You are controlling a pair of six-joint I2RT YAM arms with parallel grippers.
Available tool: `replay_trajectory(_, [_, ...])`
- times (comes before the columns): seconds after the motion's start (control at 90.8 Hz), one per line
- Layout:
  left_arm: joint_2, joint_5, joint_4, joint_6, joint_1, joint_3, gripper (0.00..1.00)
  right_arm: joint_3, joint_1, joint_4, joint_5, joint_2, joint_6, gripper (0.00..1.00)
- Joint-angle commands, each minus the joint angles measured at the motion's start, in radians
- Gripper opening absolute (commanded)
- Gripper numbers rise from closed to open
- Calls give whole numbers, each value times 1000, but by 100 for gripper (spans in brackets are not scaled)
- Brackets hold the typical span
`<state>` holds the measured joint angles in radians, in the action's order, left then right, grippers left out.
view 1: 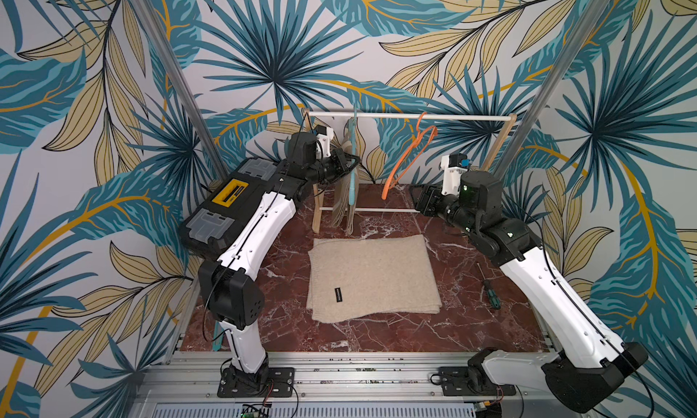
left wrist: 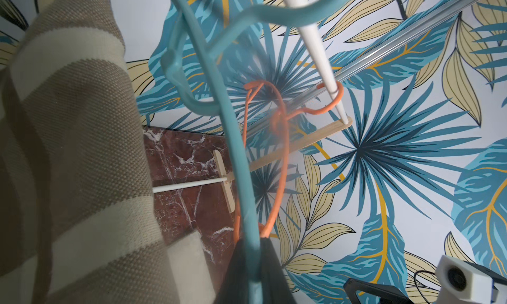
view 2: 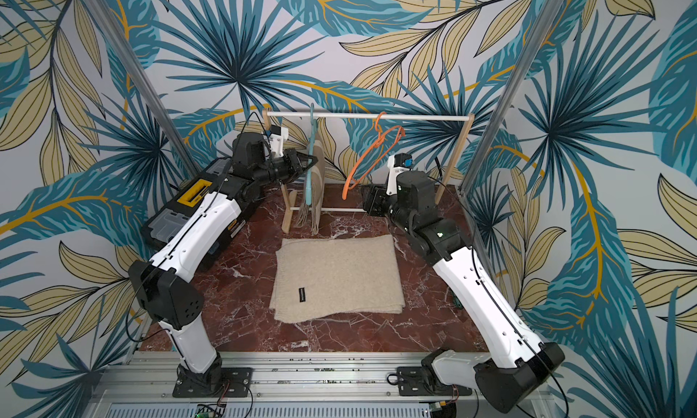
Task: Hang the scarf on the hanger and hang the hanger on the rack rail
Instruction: Place the hanger at the clothesline.
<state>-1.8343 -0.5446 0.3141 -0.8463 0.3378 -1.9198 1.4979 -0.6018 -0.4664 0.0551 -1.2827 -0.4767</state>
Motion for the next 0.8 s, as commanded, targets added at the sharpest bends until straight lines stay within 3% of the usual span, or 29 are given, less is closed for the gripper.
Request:
replay_trajectory(0.0, [15,-35,-106,11,-13,-13,0,-29,11,46,-14,11,-17,57])
replay_trajectory(0.121, [15,-40,-110,2,-23,16,0,-33,17,47,-21,7,-22,58])
replay_trajectory(0.231, [25,-39,-109,18,-30,18,22,-25,22,46,-28,0,-24,62])
replay_trajectory(0.297, [27,-39,-98,36,-33,5,46,-10,25,40,-19,-10,-30,71])
replay_trajectory(0.385, [35,-34,-83,57,-34,-7,55,26,29,23,12,-30,-40,78])
replay_trajectory(0.529, [81,-26,-73,86,-34,34,83,142,34,-6,69,-103,-33,81])
replay_trajectory(0.793, [213,50,77,282,-14,-1,85,216,84,-48,146,-142,-56,81])
